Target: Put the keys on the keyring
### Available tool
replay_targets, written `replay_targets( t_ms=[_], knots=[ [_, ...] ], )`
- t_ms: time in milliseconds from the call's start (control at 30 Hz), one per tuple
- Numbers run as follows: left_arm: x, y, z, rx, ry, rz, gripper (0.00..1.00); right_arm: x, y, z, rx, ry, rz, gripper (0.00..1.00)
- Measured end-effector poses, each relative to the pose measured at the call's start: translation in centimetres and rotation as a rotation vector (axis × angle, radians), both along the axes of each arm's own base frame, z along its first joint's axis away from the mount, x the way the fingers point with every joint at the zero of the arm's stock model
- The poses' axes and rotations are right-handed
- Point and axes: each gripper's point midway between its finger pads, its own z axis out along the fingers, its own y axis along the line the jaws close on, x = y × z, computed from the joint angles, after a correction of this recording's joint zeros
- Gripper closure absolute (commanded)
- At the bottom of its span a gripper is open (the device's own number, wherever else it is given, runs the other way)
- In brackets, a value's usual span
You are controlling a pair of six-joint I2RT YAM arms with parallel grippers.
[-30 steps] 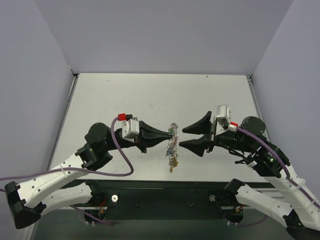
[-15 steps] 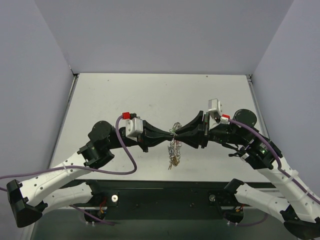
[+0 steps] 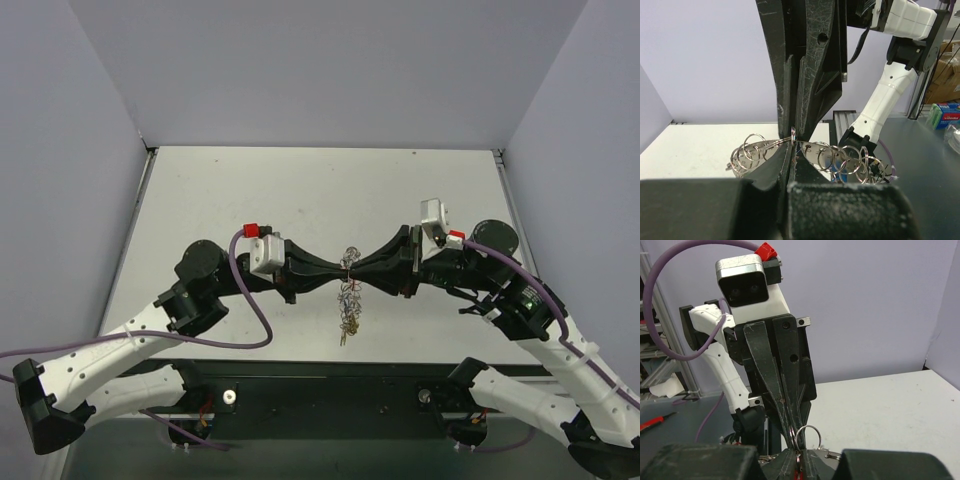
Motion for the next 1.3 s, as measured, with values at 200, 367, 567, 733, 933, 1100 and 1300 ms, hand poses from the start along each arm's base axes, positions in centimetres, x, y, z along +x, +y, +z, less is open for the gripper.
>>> replay_targets(
  t_ms=[200,367,567,733,933,1100,1300],
  knots=[
    [-0.3,-0.1,0.4,-0.005,-0.007,-0.017,1.00,-0.3,0.0,0.3,0.011,0.007,0.011,1.00],
    [-0.4,0.0,0.5,-0.004,-0.009,-0.024,1.00,-0.4,0.0,0.3,0.013,0.005,0.013,0.82],
    [-1.0,0.1,0.4,0.004,-0.010,-0.041,1.00,-0.5,-0.3,0.5,0.028,-0.014,0.005,0.56],
    [-1.4,0.3,0.4,0.006,-0.012,-0.055,1.00,-0.8,-0.6,0.7,0.042,-0.032,0.005,0.54],
    [-1.4,0.3,0.4,0.007,-0.013,-0.057,1.00,-1.0,-0.5,1.3,0.060,-0.046,0.021,0.61],
    [-1.4,0.3,0.4,0.007,-0.013,-0.057,1.00,-1.0,-0.1,0.9,0.051,-0.031,0.038,0.69],
    [-1.3,0.3,0.3,0.011,-0.009,-0.055,1.00,-1.1,0.2,0.6,0.048,-0.011,0.055,0.81]
  ],
)
